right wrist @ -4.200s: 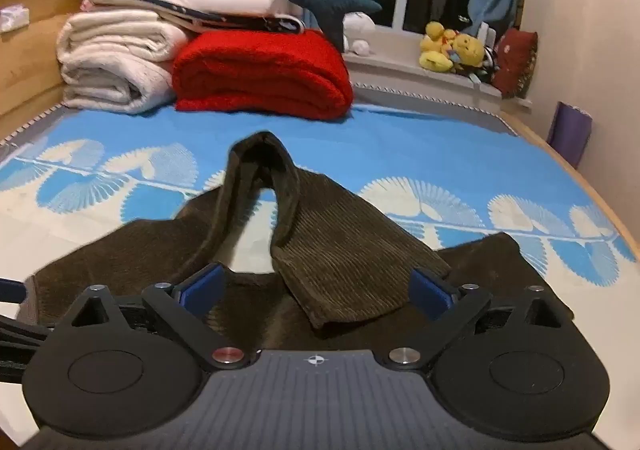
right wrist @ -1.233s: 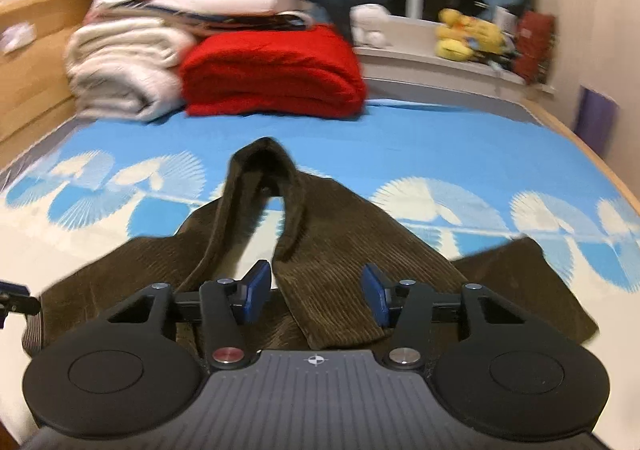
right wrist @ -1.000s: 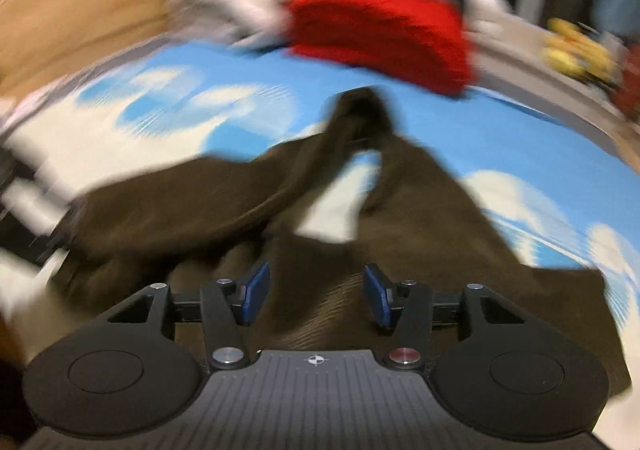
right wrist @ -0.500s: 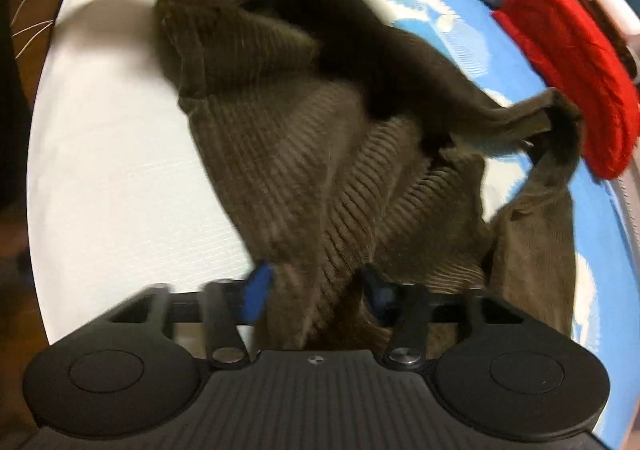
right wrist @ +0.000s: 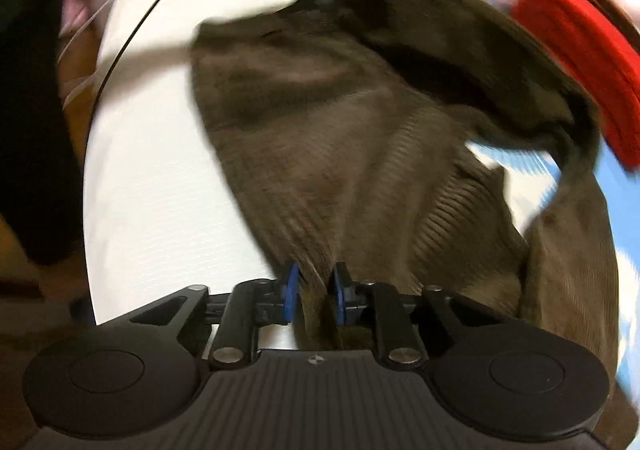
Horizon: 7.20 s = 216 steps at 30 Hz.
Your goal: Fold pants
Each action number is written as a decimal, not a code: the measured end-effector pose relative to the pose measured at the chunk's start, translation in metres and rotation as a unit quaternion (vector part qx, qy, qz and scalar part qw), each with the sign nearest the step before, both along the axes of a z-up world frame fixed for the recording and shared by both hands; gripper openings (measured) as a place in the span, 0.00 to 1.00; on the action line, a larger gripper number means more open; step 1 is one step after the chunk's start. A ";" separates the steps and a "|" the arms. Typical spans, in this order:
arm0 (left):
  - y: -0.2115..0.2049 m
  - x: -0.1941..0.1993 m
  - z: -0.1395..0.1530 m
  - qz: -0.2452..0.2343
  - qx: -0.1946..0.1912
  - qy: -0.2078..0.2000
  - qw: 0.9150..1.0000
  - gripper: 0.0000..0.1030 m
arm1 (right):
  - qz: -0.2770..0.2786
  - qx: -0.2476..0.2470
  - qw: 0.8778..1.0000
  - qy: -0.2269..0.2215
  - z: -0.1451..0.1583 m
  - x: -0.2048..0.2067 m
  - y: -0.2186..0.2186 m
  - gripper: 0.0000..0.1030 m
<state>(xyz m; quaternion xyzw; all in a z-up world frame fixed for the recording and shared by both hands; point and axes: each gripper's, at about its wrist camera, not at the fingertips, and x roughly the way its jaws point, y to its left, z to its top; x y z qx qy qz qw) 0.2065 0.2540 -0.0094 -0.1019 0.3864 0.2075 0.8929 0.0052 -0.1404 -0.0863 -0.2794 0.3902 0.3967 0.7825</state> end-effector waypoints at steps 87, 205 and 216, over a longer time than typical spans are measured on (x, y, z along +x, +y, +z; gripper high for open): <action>-0.010 -0.168 -0.082 -0.319 0.003 0.250 0.914 0.09 | -0.847 0.096 0.510 0.116 -0.045 -0.060 -0.492 0.07; -0.030 0.033 -0.073 -0.137 0.049 0.098 0.984 0.66 | -0.811 0.218 0.533 -0.102 -0.035 0.174 -0.429 0.23; 0.014 0.037 -0.100 -0.077 -0.123 0.133 0.981 0.76 | -0.704 0.222 0.675 0.016 -0.062 0.231 -0.389 0.26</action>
